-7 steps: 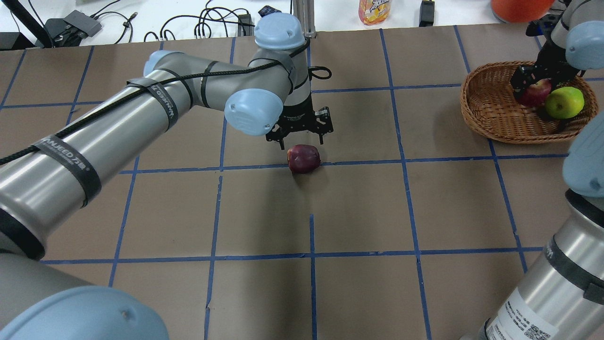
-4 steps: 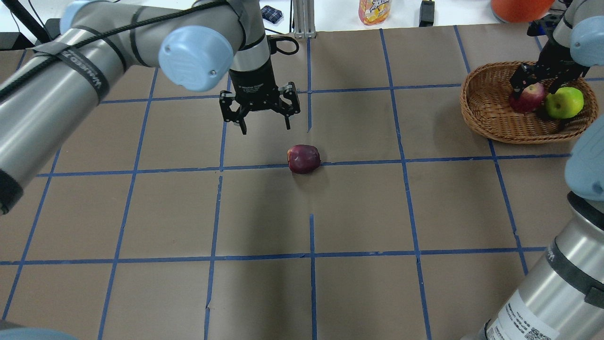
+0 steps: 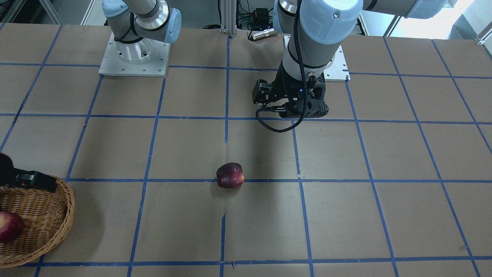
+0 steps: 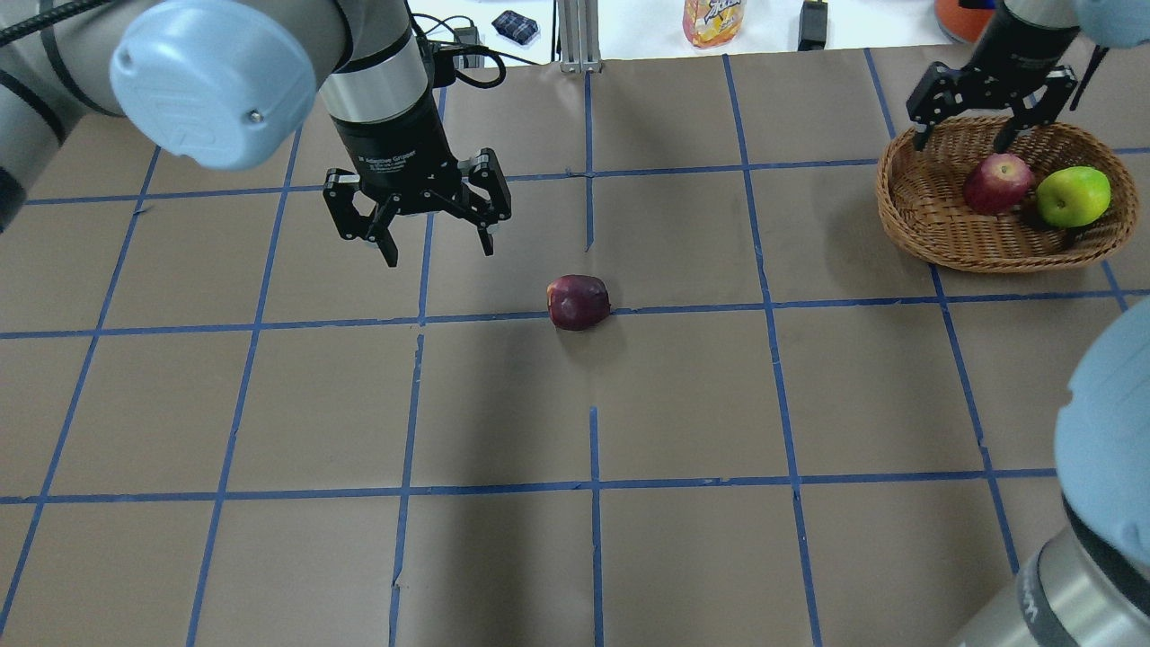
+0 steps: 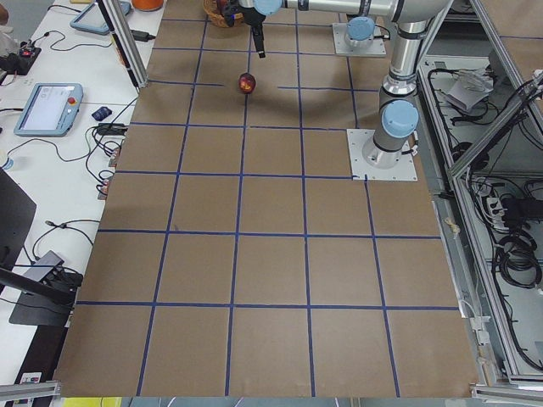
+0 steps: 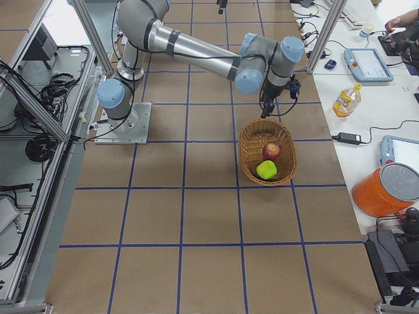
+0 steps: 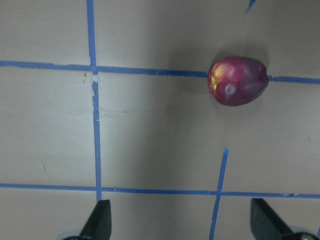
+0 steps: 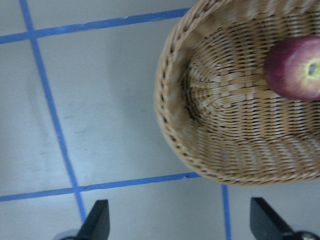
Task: Put all apples into basket
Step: 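Move the right gripper over the dark apple while the left withdraws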
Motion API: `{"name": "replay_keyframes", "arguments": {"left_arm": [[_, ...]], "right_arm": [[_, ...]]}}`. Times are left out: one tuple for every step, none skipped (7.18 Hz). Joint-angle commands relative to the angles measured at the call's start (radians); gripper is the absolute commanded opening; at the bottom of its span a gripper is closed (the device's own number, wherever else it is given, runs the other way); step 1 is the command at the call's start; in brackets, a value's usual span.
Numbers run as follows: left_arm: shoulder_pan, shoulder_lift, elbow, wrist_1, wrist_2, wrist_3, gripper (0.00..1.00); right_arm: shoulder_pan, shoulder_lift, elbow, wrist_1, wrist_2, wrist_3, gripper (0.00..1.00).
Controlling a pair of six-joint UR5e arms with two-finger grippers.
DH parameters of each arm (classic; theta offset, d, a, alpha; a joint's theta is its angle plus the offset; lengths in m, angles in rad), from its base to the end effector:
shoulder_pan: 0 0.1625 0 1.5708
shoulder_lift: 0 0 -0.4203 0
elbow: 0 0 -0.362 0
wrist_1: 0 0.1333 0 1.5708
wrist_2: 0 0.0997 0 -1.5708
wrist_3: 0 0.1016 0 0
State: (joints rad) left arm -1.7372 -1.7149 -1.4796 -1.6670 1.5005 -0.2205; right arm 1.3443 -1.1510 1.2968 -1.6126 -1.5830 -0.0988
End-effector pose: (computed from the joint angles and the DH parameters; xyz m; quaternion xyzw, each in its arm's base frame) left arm -0.2222 -0.4751 0.4443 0.0296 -0.9962 -0.0798 0.0201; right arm -0.0101 -0.6319 0.3823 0.0634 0.9966 0.0523 0.0024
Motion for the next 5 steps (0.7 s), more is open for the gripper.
{"name": "replay_keyframes", "arguments": {"left_arm": [[0.083,0.075,-0.067,0.073,0.000,0.151,1.00],[0.091,0.084,-0.068,0.075,0.001,0.150,1.00],[0.097,0.086,-0.061,0.094,0.001,0.158,1.00],[0.111,0.086,-0.057,0.107,0.003,0.158,1.00],[0.119,0.084,-0.051,0.108,0.003,0.159,1.00]], "right_arm": [[0.219,-0.055,0.006,0.051,0.009,0.260,1.00],[0.313,-0.044,0.024,0.046,0.014,0.422,1.00],[0.402,-0.032,0.044,0.024,0.015,0.533,1.00],[0.458,0.002,0.051,-0.043,0.017,0.597,1.00],[0.507,0.043,0.052,-0.082,0.015,0.635,1.00]]}}
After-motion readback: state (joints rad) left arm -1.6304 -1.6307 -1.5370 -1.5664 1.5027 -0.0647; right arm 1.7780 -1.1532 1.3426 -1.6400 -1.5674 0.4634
